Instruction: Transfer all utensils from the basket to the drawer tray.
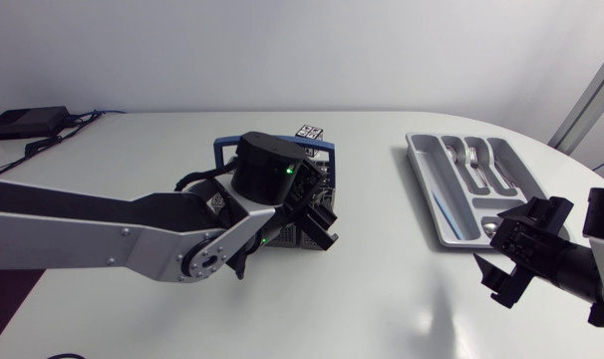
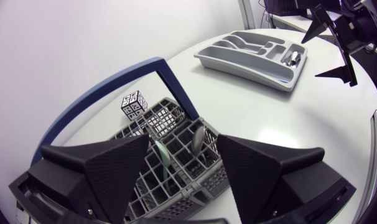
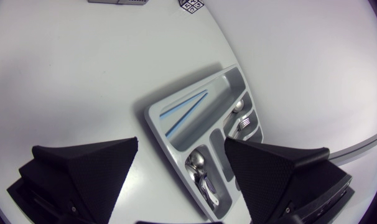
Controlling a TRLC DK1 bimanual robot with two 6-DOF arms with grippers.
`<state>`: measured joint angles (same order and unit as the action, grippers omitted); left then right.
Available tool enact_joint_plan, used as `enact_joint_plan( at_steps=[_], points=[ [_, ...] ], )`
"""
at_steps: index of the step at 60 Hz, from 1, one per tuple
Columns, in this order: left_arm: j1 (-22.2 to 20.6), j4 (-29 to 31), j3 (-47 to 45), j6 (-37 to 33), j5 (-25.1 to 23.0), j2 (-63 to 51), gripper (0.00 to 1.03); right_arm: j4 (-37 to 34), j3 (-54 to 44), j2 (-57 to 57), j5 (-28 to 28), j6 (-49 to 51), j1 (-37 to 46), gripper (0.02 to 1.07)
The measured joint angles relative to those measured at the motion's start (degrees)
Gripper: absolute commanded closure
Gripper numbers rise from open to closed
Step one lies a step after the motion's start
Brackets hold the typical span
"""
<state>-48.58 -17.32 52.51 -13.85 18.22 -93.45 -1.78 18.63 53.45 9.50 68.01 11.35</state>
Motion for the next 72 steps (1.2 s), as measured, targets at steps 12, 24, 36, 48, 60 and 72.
enact_joint_plan(
  at_steps=[12,24,36,48,60,72],
  points=[
    [-0.4,-1.0,-0.4,-1.9,0.2,-1.6,0.27,0.0,0.0,-0.3,-0.3,-0.4,-0.1,0.07],
    [-0.4,-2.3,-0.4,-3.1,0.4,-2.9,0.45,-0.2,0.0,-0.8,-0.4,-0.5,-0.4,0.07],
    [-0.6,-2.4,-0.4,-4.0,0.6,-3.1,0.62,-0.2,-0.5,-1.0,-0.4,-0.5,-0.4,0.07],
    [-1.1,-4.1,-0.4,-4.2,0.8,-3.3,0.80,-0.2,-1.0,-1.0,-0.3,-0.5,-0.4,0.07],
    [-1.1,-4.4,-0.4,-4.2,1.2,-3.7,0.91,-0.2,-1.1,-1.0,-0.4,-0.5,-0.4,0.07],
    [-1.1,-5.2,-0.5,-4.2,1.2,-3.7,1.00,-0.2,-1.4,-1.0,-0.4,-0.5,-0.4,0.07]
  ],
)
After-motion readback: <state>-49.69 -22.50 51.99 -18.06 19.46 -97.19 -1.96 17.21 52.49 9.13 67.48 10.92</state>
